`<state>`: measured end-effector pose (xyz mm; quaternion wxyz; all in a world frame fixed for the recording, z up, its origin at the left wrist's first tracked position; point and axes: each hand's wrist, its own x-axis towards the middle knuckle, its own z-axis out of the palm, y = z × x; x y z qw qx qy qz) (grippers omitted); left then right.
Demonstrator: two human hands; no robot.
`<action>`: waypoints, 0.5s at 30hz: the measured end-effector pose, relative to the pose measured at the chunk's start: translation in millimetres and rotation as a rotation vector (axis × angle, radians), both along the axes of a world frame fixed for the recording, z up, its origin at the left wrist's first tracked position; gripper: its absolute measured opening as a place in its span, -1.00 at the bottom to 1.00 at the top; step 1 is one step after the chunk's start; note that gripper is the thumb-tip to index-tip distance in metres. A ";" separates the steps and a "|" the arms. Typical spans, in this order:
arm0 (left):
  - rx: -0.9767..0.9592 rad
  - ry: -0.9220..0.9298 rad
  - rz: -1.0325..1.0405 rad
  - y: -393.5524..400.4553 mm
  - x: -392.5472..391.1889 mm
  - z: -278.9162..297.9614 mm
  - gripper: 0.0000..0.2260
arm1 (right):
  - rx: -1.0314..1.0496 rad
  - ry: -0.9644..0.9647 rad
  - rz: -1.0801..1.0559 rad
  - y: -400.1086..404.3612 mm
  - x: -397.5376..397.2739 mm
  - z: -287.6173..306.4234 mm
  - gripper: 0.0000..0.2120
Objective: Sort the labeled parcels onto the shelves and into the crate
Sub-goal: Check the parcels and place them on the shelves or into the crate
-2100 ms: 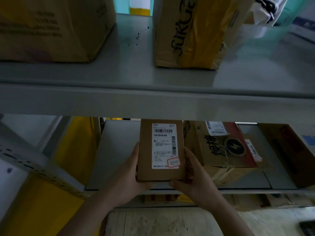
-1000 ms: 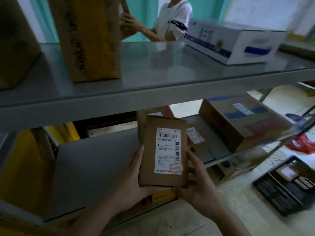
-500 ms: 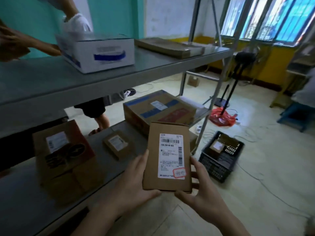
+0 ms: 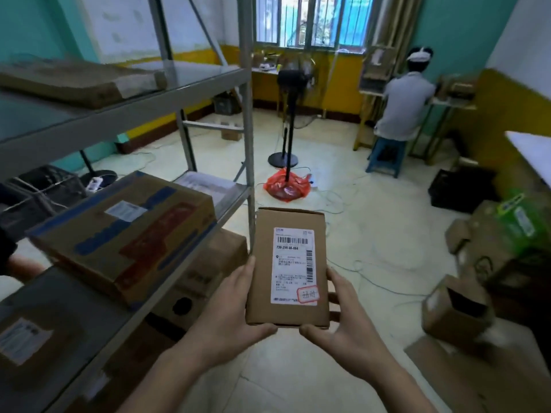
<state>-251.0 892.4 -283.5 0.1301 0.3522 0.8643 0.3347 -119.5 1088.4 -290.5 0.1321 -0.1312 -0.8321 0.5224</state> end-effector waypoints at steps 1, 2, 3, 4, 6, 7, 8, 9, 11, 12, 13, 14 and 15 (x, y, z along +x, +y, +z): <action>0.000 0.013 -0.027 17.9 -10.8 -2.7 0.10 | 0.007 -0.011 -0.028 14.8 -6.1 -2.4 -0.09; -0.001 0.018 -0.045 34.2 -21.6 -7.2 0.10 | 0.010 -0.023 -0.052 28.6 -12.6 -5.6 -0.08; 0.011 0.021 -0.064 55.6 -35.0 -10.2 0.10 | 0.024 -0.032 -0.081 46.1 -21.5 -8.7 -0.07; 0.019 0.026 -0.077 72.3 -46.8 -11.7 0.10 | 0.035 -0.038 -0.101 59.2 -29.2 -10.1 -0.06; 0.037 0.026 -0.133 114.8 -75.5 -16.9 0.08 | 0.037 -0.034 -0.156 92.0 -49.8 -14.6 -0.07; 0.047 0.035 -0.160 129.4 -85.0 -17.0 0.07 | 0.032 -0.035 -0.181 103.1 -57.4 -15.1 -0.09; 0.056 0.027 -0.187 145.1 -96.2 -16.4 0.07 | 0.005 -0.040 -0.202 114.5 -66.1 -13.8 -0.10; 0.061 0.009 -0.219 167.8 -111.9 -17.7 0.07 | -0.007 -0.048 -0.239 132.2 -78.1 -14.6 -0.10; 0.074 0.037 -0.253 196.6 -132.8 -18.5 0.07 | -0.005 -0.040 -0.278 153.5 -96.8 -14.9 -0.11; 0.072 0.032 -0.279 215.9 -148.0 -20.2 0.07 | -0.010 -0.045 -0.296 168.9 -109.5 -15.8 -0.11; 0.055 0.024 -0.296 231.9 -161.2 -23.1 0.07 | -0.012 -0.051 -0.312 183.3 -120.2 -20.6 -0.12; 0.041 0.032 -0.303 240.7 -170.3 -24.1 0.07 | -0.004 -0.059 -0.319 191.2 -128.5 -22.6 -0.12; 0.037 0.021 -0.320 254.1 -182.1 -26.6 0.07 | -0.012 -0.069 -0.329 202.4 -138.0 -25.8 -0.12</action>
